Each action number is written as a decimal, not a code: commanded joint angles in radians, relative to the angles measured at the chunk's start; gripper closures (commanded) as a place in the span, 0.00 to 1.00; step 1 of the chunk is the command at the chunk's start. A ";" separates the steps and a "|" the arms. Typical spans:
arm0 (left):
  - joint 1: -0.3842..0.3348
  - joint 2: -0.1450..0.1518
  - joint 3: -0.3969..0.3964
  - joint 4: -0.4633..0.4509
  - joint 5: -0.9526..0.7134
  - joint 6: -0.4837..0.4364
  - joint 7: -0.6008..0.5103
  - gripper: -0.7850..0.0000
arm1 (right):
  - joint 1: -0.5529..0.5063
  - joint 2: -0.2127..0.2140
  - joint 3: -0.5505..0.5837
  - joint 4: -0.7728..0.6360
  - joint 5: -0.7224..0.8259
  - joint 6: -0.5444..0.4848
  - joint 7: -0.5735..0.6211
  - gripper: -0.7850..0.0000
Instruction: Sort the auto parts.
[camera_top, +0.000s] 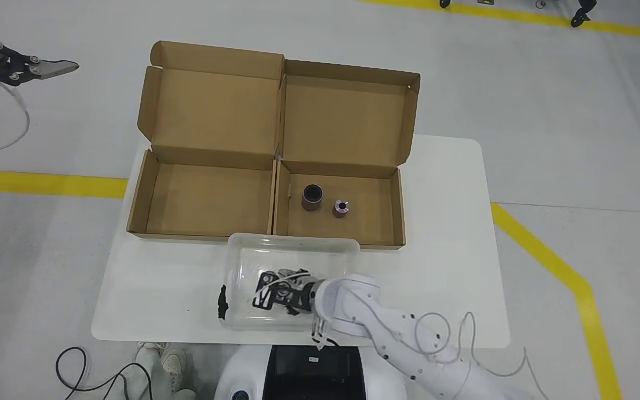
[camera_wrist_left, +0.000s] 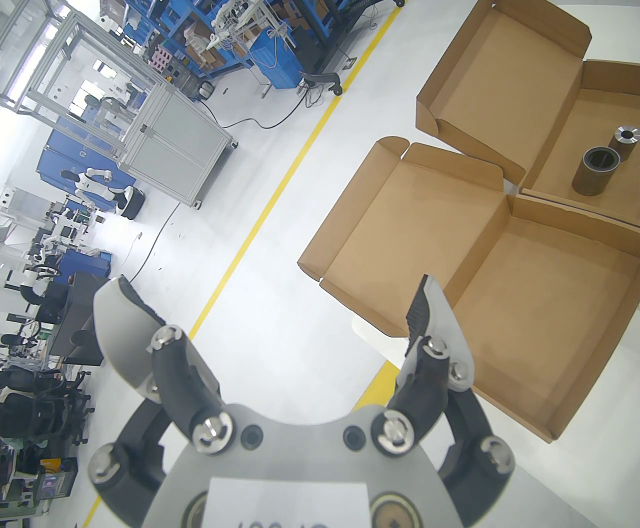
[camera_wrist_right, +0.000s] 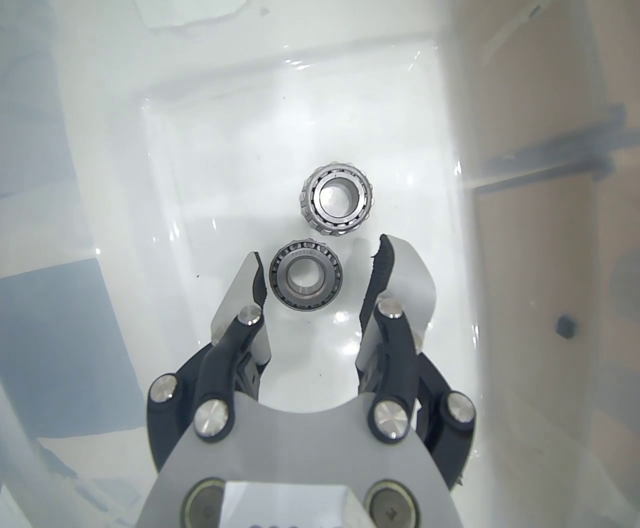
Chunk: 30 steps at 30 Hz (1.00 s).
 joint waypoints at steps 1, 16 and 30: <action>0.000 0.000 0.000 0.000 0.000 0.000 0.000 0.00 | 0.002 -0.003 -0.004 0.005 -0.003 0.002 0.003 0.56; 0.000 0.000 0.000 0.000 0.000 0.000 0.000 0.00 | -0.026 0.002 0.015 -0.081 -0.122 0.072 0.000 1.00; 0.000 0.000 0.000 0.000 0.000 0.000 0.000 0.00 | -0.131 0.048 0.164 -0.201 -0.078 0.013 -0.287 1.00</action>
